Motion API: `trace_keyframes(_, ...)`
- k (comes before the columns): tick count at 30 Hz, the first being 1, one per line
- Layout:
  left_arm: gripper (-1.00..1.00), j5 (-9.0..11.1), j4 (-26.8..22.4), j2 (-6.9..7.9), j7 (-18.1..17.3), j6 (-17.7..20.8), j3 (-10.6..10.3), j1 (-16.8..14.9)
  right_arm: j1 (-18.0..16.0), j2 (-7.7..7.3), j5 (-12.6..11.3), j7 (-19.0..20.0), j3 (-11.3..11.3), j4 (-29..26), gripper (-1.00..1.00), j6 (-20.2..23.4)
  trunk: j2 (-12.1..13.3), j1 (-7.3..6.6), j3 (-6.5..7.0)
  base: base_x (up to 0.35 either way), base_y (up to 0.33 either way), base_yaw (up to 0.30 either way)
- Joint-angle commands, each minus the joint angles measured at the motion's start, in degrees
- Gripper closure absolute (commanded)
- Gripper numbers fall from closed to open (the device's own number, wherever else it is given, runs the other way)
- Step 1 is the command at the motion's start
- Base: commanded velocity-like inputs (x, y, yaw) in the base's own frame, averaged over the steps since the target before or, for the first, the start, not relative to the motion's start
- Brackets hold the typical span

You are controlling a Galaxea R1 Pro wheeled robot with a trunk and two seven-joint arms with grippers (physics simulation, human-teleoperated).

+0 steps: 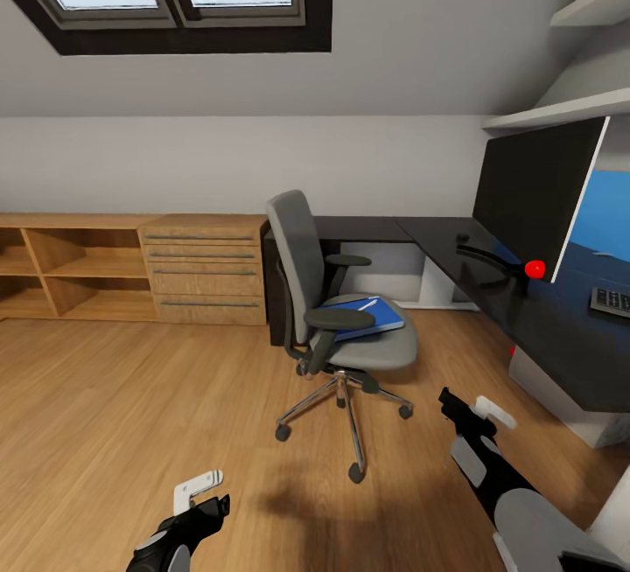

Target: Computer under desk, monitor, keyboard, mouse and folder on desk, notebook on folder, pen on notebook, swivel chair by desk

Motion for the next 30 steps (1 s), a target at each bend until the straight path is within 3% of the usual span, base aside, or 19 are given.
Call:
trace_keyframes(1, -1.0, 0.6, -0.1, -0.03, 0.4, 0.2, 0.1, 0.0, -1.2, -0.39, -1.0, 0.0, 0.0, 0.0, -1.0, 1.6, 0.0, -0.01, -0.07, 0.0, 0.0, 0.0)
trace_keyframes(5, -1.0, 0.7, 0.0, -0.03, 0.4, 0.2, 0.1, 0.0, -4.1, -1.48, -5.5, 0.7, -0.2, -0.1, -1.0, 6.7, 0.0, -0.01, -0.07, 0.0, 0.0, 0.0)
trace_keyframes(6, -1.0, 0.7, -0.1, -0.03, 0.4, 0.2, 0.1, 0.0, -5.3, -2.1, -9.7, 2.1, -0.3, -0.2, -1.0, 10.3, 0.0, -0.01, -0.07, 0.0, 0.0, 0.0)
trace_keyframes(7, -1.0, 0.7, 0.0, -0.01, 0.4, 0.2, 0.1, 0.0, -5.7, -2.53, -12.3, 3.5, -0.4, -0.2, -1.0, 12.9, 0.0, -0.01, -0.07, 0.0, 0.0, 0.0)
trace_keyframes(10, -1.0, 0.7, 0.0, 0.29, 0.4, 0.2, 0.1, 0.0, -6.3, -3.22, -16.6, 7.6, -0.5, -0.1, -1.0, 17.4, 0.0, -0.01, -0.07, 0.005, 0.0, 0.0)
trace_keyframes(19, -1.0, 0.7, 0.0, 0.65, 0.5, 0.2, 0.2, 0.0, -6.5, -3.44, -19.2, 11.9, -0.7, 0.2, -1.0, 19.9, 0.0, -0.01, -0.07, 0.149, 0.0, 0.0)
trace_keyframes(25, -1.0, 0.6, 0.0, 0.62, 0.7, 0.2, -0.1, 0.0, -6.6, -3.55, -22.2, 12.2, -0.7, 0.2, -1.0, 20.1, 0.0, -0.01, -0.07, 0.302, 0.0, 0.0)
trace_keyframes(30, -1.0, 0.7, 0.2, 0.59, 0.7, 0.2, -0.2, 0.0, -6.6, -3.59, -23.2, 12.3, -0.6, 0.2, -1.0, 19.9, 0.0, -0.01, -0.07, 0.125, 0.0, 0.0)
